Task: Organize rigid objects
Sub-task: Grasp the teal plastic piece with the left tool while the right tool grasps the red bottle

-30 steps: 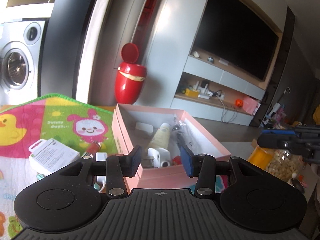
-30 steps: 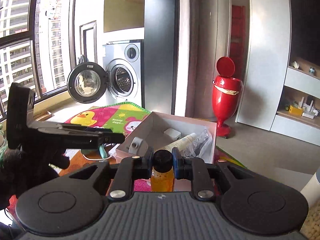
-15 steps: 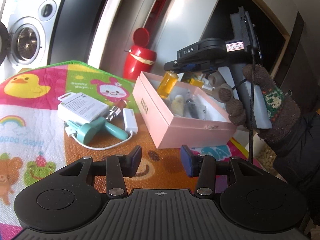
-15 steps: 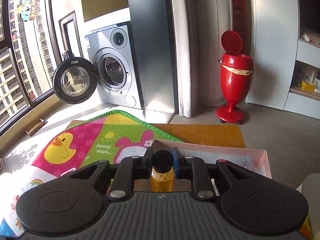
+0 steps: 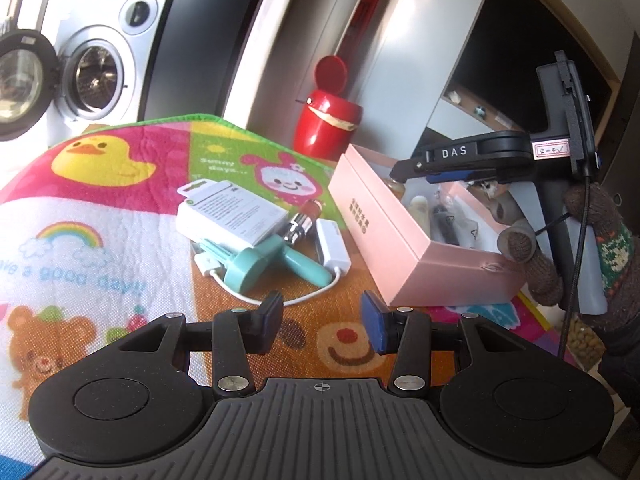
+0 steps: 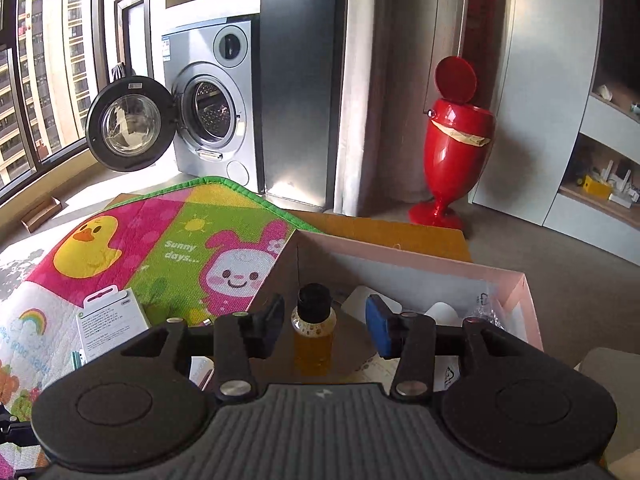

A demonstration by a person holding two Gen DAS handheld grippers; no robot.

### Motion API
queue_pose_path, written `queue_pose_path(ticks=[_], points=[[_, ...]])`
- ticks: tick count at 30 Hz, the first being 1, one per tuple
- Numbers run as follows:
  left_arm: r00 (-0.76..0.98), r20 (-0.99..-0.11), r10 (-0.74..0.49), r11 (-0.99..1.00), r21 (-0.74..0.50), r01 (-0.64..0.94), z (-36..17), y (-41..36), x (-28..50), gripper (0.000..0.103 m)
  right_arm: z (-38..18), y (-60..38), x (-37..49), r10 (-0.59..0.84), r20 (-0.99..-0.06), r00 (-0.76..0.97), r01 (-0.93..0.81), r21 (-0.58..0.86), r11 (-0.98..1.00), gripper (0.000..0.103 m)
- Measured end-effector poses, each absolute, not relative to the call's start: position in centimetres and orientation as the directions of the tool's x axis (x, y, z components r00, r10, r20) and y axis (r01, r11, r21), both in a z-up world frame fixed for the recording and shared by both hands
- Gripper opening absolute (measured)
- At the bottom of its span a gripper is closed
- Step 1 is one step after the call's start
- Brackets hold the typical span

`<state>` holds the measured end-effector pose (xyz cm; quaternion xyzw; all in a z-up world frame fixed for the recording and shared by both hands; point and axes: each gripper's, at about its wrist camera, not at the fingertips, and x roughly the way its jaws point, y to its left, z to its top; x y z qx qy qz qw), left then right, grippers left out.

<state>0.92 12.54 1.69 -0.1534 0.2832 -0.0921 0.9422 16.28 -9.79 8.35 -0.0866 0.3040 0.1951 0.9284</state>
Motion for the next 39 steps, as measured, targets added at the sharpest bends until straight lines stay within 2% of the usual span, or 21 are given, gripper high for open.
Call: queue_pose_path(ticks=[4, 7, 12, 16, 18, 20, 22, 27, 31, 34, 37, 39], points=[[0.849, -0.497, -0.179, 0.946, -0.323, 0.011, 2.2, 13.7, 1.5, 0.047, 9.4, -10.0, 12.6, 0.373, -0.557, 0.742, -0.476, -0.047, 0.878, 0.045], [0.858, -0.497, -0.13, 0.961, -0.277, -0.015, 2.6, 14.2, 2.6, 0.047, 9.5, -9.8, 10.0, 0.424, -0.559, 0.712, -0.535, -0.041, 0.844, 0.045], [0.813, -0.56, -0.159, 0.98, -0.188, 0.062, 2.4, 13.8, 5.7, 0.047, 8.8, -9.4, 5.5, 0.452, -0.563, 0.691, -0.613, -0.126, 0.78, 0.046], [0.794, -0.584, -0.165, 0.986, -0.125, 0.114, 2.0, 13.0, 6.7, 0.047, 8.5, -9.6, 3.8, 0.465, -0.582, 0.667, -0.645, -0.139, 0.751, 0.05], [0.789, -0.589, -0.175, 0.984, -0.116, 0.132, 1.7, 12.7, 6.6, 0.043, 8.4, -9.6, 3.6, 0.464, -0.589, 0.662, -0.648, -0.138, 0.749, 0.05], [0.787, -0.592, -0.173, 0.985, -0.099, 0.142, 1.7, 12.3, 5.9, 0.029, 8.3, -9.4, 3.6, 0.464, -0.595, 0.657, -0.647, -0.129, 0.751, 0.05], [0.784, -0.595, -0.177, 0.984, -0.089, 0.154, 1.6, 12.2, 4.7, 0.021, 8.3, -9.1, 3.8, 0.465, -0.601, 0.65, -0.646, -0.114, 0.755, 0.05], [0.792, -0.583, -0.183, 0.983, -0.095, 0.157, 1.5, 13.0, 0.4, 0.021, 8.1, -8.0, 4.0, 0.468, -0.61, 0.64, -0.652, -0.109, 0.75, 0.05], [0.81, -0.564, -0.16, 0.986, -0.138, 0.099, 1.4, 15.0, -2.5, 0.021, 8.6, -6.0, 5.2, 0.471, -0.629, 0.619, -0.669, -0.108, 0.736, 0.05], [0.831, -0.542, -0.129, 0.983, -0.182, 0.034, 1.1, 16.7, -3.1, 0.021, 9.3, -3.3, 8.0, 0.435, -0.673, 0.599, -0.663, -0.111, 0.741, 0.05], [0.84, -0.519, -0.16, 0.964, -0.267, 0.019, 0.7, 18.0, -3.2, 0.023, 9.8, -0.9, 12.4, 0.371, -0.722, 0.583, -0.618, -0.098, 0.78, 0.049], [0.84, -0.514, -0.173, 0.957, -0.288, 0.021, 0.7, 18.3, -3.2, 0.023, 9.6, 0.4, 15.9, 0.327, -0.763, 0.558, -0.584, -0.082, 0.808, 0.044]])
